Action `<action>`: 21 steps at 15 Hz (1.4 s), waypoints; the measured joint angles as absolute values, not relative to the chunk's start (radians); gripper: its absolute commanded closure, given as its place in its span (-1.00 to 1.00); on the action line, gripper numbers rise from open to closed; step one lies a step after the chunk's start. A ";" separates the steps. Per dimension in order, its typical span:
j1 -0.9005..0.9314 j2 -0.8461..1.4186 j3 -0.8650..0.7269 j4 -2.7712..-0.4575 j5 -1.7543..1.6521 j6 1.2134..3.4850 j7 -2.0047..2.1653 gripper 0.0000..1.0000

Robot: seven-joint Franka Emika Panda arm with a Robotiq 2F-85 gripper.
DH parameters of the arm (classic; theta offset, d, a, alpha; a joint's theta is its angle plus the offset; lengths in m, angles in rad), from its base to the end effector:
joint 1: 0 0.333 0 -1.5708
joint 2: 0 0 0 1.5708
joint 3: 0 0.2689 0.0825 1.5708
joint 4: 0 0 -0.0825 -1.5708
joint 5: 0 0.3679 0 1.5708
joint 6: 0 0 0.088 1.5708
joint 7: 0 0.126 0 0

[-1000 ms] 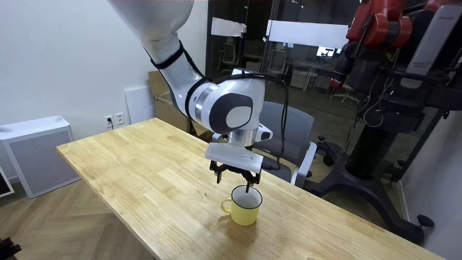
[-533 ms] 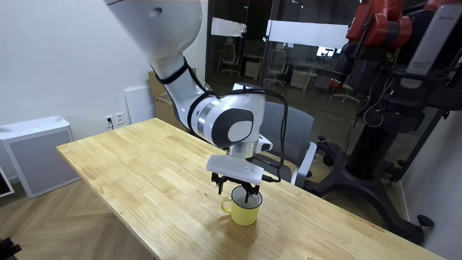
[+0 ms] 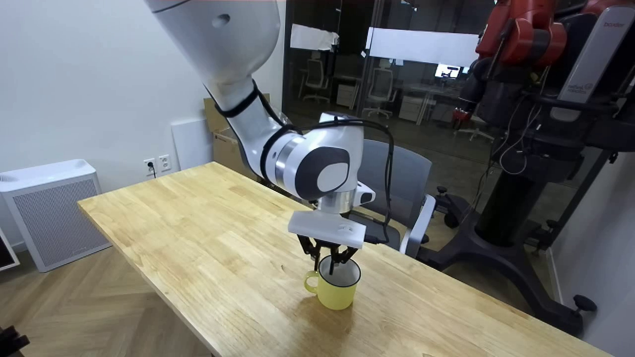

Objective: Move the mug slightly to the left

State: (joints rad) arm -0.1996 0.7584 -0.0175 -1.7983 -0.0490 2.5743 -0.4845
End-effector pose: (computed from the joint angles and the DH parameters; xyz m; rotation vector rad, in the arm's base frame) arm 0.5928 -0.1305 0.0859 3.0613 0.4837 0.0049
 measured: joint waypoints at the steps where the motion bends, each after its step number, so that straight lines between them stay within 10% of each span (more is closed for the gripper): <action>1: -0.199 0.759 -0.017 -1.796 -0.055 2.574 -0.484 0.97; 21: -0.164 0.762 0.026 -1.748 -0.053 2.574 -0.373 0.95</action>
State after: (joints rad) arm -0.1638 0.7615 0.0258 -1.7483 -0.0535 2.5736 -0.3729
